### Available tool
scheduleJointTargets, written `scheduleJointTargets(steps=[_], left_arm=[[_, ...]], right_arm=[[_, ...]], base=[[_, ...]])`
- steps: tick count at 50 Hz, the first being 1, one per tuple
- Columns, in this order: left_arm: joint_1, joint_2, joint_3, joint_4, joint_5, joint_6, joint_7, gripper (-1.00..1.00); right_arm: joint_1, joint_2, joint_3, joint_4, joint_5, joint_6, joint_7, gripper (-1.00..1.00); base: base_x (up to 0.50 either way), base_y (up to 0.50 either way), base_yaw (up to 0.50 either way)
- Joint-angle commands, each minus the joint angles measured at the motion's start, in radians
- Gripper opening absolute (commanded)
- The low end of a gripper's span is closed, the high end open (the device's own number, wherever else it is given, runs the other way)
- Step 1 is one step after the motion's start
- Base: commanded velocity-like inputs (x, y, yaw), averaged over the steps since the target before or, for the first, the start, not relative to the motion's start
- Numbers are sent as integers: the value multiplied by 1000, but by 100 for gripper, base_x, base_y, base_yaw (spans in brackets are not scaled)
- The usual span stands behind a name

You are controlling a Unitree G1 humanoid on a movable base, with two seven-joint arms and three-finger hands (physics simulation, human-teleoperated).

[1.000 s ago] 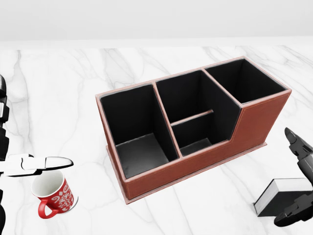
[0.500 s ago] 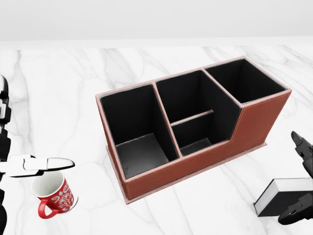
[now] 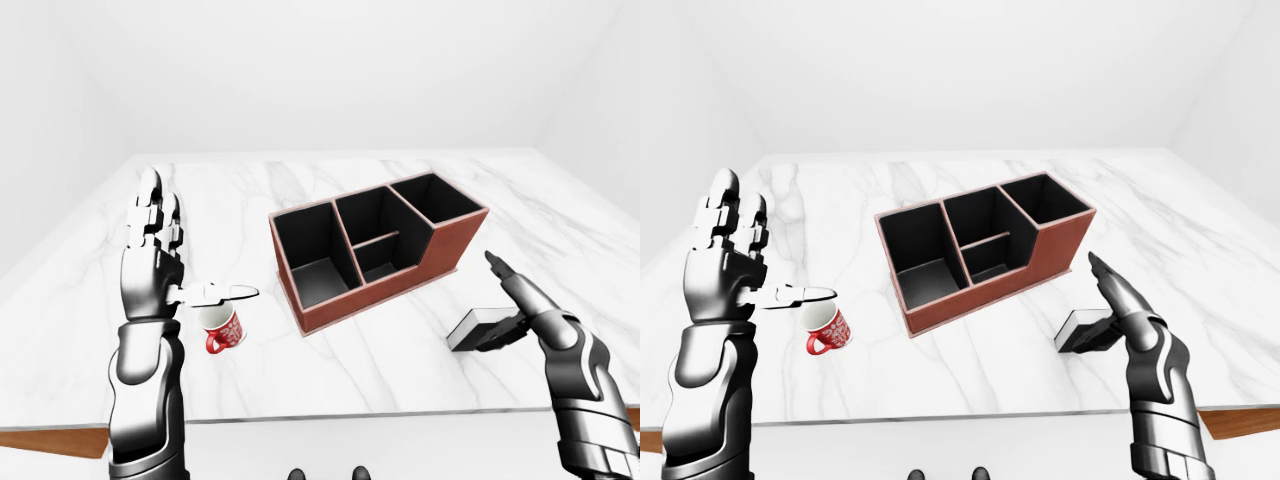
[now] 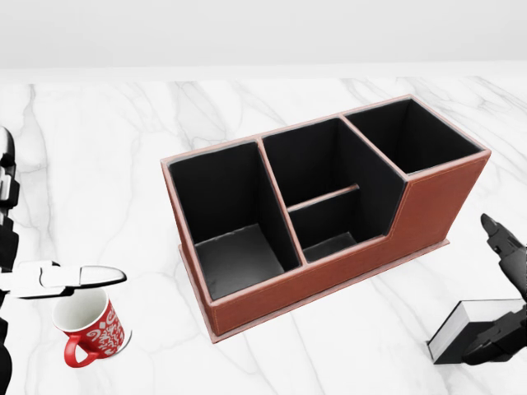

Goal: Pick up the book and place it in the back compartment of the caddy.

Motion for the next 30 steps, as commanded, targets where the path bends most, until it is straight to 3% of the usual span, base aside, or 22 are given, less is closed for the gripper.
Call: scheduleJointTargets(steps=[1,30], left_arm=[[1,-1,-1,0,1,0,0,100],[-1,0,-1,7,3,0,0,100]], right_arm=[[-43,-21,27,85,-1,0,-22,100],[-50,-47,38,174,11,-18,-44,100]], base=[[0,0,0],[0,0,0]])
